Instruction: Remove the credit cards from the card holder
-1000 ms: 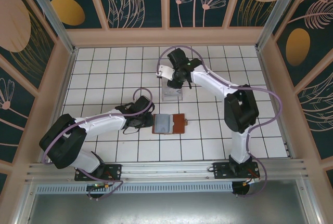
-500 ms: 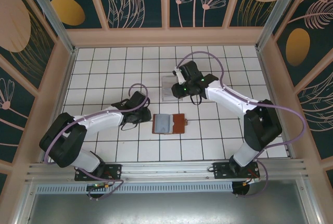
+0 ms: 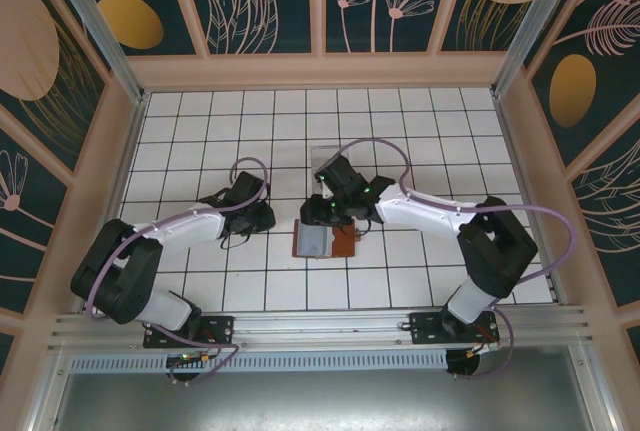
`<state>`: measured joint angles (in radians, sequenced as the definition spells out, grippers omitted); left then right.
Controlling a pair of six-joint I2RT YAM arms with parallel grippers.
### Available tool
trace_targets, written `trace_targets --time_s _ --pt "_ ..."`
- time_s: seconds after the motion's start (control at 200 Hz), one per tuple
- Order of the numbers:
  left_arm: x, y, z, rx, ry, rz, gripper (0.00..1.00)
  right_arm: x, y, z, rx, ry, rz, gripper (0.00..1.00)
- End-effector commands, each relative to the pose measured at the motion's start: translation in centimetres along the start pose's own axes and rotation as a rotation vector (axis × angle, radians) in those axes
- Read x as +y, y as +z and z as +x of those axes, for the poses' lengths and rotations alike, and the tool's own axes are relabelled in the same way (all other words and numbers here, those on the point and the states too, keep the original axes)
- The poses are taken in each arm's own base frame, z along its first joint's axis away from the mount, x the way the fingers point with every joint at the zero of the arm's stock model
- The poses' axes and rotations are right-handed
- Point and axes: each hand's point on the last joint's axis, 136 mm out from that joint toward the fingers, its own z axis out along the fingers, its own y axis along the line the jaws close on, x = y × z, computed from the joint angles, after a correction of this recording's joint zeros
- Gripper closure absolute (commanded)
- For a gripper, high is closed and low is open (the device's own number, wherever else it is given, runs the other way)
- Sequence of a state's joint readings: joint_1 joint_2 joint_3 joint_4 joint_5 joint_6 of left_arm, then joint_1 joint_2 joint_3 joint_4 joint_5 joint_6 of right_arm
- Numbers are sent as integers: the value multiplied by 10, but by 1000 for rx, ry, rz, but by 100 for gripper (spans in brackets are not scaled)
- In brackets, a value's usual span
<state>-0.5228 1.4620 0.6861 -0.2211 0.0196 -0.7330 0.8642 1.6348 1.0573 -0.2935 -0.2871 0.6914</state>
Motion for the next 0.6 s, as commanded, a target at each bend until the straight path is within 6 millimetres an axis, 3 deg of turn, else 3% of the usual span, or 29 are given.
trace_targets --time_s 0.0,0.395,0.596 --pt "3 -9 -6 -29 25 -2 73 9 15 5 23 79 -19 59" --pt "2 -12 -3 -25 43 12 73 18 47 23 89 102 14 55" --pt "1 -11 -2 -23 47 16 73 8 56 26 103 114 57 55"
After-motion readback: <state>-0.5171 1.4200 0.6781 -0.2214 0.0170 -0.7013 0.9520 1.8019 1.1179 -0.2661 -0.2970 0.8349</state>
